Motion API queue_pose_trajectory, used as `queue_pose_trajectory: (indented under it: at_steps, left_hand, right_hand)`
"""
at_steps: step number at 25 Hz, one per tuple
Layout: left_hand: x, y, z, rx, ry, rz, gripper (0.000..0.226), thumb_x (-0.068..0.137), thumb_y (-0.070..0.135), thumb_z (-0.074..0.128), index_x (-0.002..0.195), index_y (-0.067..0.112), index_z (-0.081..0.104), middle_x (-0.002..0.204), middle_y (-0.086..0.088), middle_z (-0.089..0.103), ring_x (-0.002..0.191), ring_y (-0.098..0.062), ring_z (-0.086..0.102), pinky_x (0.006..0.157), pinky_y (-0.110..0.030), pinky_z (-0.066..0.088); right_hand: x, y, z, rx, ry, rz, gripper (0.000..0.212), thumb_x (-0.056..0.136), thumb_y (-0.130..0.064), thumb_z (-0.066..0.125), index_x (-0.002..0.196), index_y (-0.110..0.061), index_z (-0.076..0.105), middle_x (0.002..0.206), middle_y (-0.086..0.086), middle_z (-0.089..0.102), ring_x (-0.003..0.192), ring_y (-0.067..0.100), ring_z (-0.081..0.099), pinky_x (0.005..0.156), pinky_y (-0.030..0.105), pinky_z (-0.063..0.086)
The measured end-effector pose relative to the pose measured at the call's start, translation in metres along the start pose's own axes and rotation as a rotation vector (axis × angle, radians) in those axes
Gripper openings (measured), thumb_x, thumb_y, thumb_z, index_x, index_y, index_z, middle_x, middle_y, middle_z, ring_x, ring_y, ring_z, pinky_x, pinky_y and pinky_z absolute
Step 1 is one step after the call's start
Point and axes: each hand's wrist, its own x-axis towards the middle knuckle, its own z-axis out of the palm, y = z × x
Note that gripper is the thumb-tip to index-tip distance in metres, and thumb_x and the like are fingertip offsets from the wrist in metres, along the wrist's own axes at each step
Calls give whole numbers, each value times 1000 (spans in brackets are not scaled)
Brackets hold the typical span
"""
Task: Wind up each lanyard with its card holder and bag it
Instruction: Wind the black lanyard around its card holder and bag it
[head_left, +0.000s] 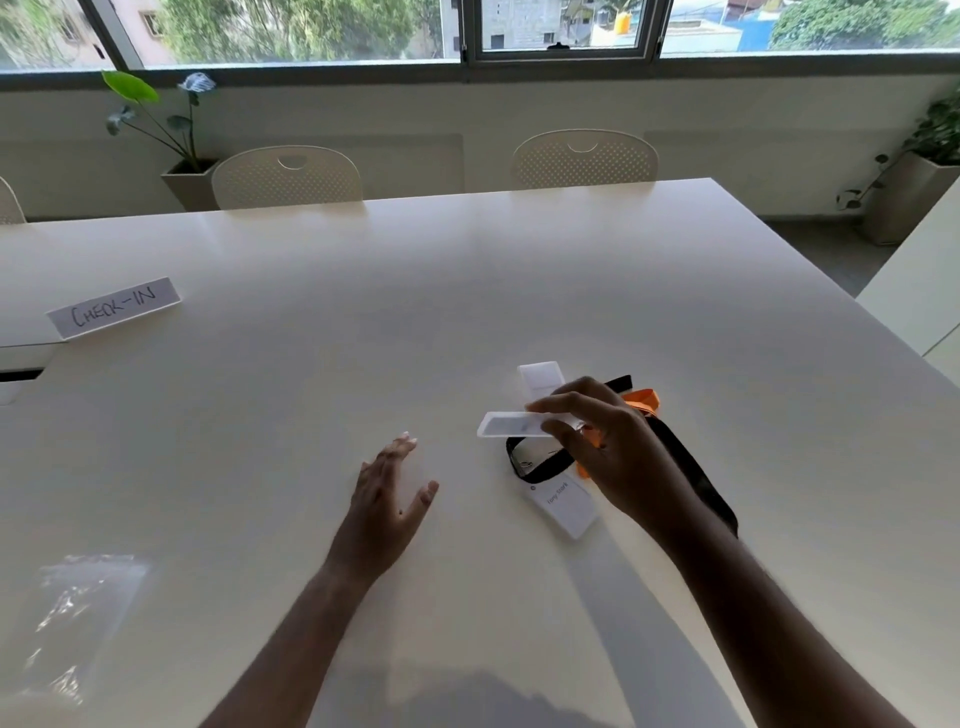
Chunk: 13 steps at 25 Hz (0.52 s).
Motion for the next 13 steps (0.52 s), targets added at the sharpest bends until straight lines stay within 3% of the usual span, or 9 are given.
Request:
queue_pose_trajectory:
  at_steps: [3, 5, 9, 13]
  left_hand:
    - [-6, 28, -21, -343, -125, -13, 62, 98, 53, 63, 153, 35, 39, 153, 25, 49, 144, 2, 44, 117, -23, 40]
    - [-12, 46, -33, -424, -121, 16, 54, 97, 57, 64, 144, 41, 46, 140, 30, 56, 133, 4, 55, 104, -13, 48]
    - [-22, 61, -50, -409, 39, 4, 15, 98, 40, 70, 110, 31, 72, 102, 17, 76, 96, -8, 73, 71, -16, 55]
    - [-33, 55, -58, -524, 84, -115, 12, 95, 29, 75, 107, 32, 77, 97, 17, 80, 89, -7, 75, 74, -15, 57]
  right_hand:
    - [2, -14, 16, 13, -89, -26, 27, 101, -13, 69, 123, -26, 77, 115, -11, 65, 112, 6, 63, 94, 12, 46]
    - [5, -19, 27, 7, -156, -25, 27, 101, -13, 70, 123, -28, 76, 116, -10, 65, 111, 7, 64, 95, 17, 51]
    - [7, -25, 50, 127, -245, 22, 26, 101, -15, 70, 122, -29, 74, 117, -11, 64, 109, 3, 64, 83, 13, 56]
    - [-2, -26, 74, 221, -144, 189, 43, 98, -32, 75, 137, -36, 57, 121, -24, 63, 113, -12, 63, 95, 20, 58]
